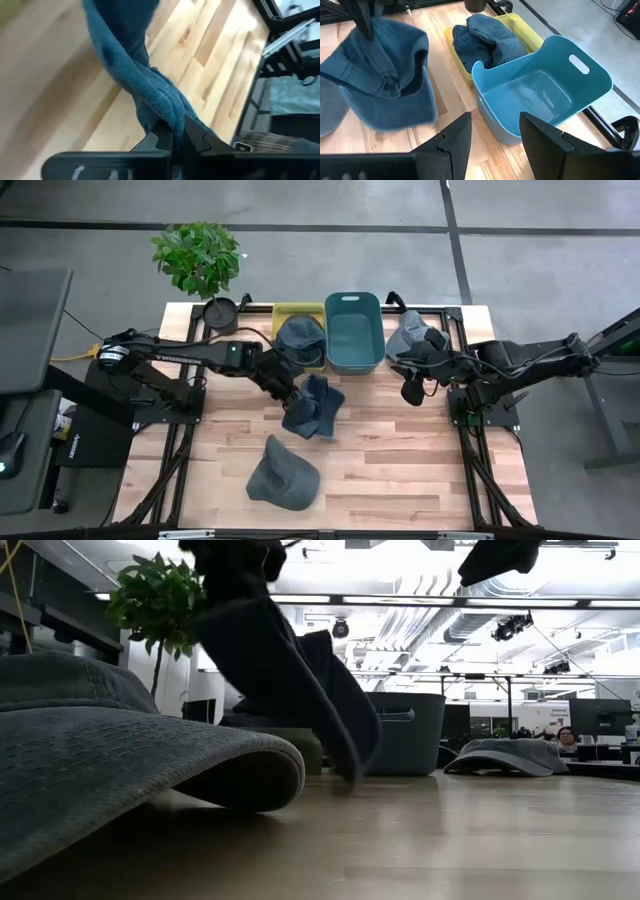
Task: Pick & Place hat
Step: Put the dark blue cap into the yellow bin
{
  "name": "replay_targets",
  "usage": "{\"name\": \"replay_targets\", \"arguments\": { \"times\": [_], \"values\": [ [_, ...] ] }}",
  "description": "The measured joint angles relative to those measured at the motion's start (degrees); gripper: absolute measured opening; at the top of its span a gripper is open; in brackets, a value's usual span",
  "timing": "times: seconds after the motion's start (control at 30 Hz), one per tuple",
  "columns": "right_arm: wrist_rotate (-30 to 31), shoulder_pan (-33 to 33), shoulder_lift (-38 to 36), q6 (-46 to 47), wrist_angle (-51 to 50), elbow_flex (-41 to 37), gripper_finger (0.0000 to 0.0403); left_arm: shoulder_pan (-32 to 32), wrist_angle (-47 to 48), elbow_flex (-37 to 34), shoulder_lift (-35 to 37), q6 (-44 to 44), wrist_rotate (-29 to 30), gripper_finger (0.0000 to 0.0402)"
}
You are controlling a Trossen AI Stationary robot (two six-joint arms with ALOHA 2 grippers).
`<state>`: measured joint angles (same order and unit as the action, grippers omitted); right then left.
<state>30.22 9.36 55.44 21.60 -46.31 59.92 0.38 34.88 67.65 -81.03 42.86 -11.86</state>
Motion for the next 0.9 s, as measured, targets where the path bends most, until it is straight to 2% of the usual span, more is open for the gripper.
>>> {"name": "replay_targets", "arguments": {
  "times": [0.37, 0.7, 0.9],
  "values": [
    [0.06, -0.01, 0.00, -0.01, 0.01, 0.00, 0.0162, -0.01, 11.66, 10.35, 0.00, -6.15, 2.09, 0.0000],
    [0.99, -0.01, 0.00, -0.01, 0.03, 0.00, 0.0162, -0.02, 27.35, 23.14, -0.02, -12.90, 3.90, 0.0000],
    [1.33, 0.00, 0.00, -0.21, 0.03, 0.00, 0.0162, -0.02, 36.99, 31.67, -0.84, -20.17, 10.72, 0.0000]
  ]
}}
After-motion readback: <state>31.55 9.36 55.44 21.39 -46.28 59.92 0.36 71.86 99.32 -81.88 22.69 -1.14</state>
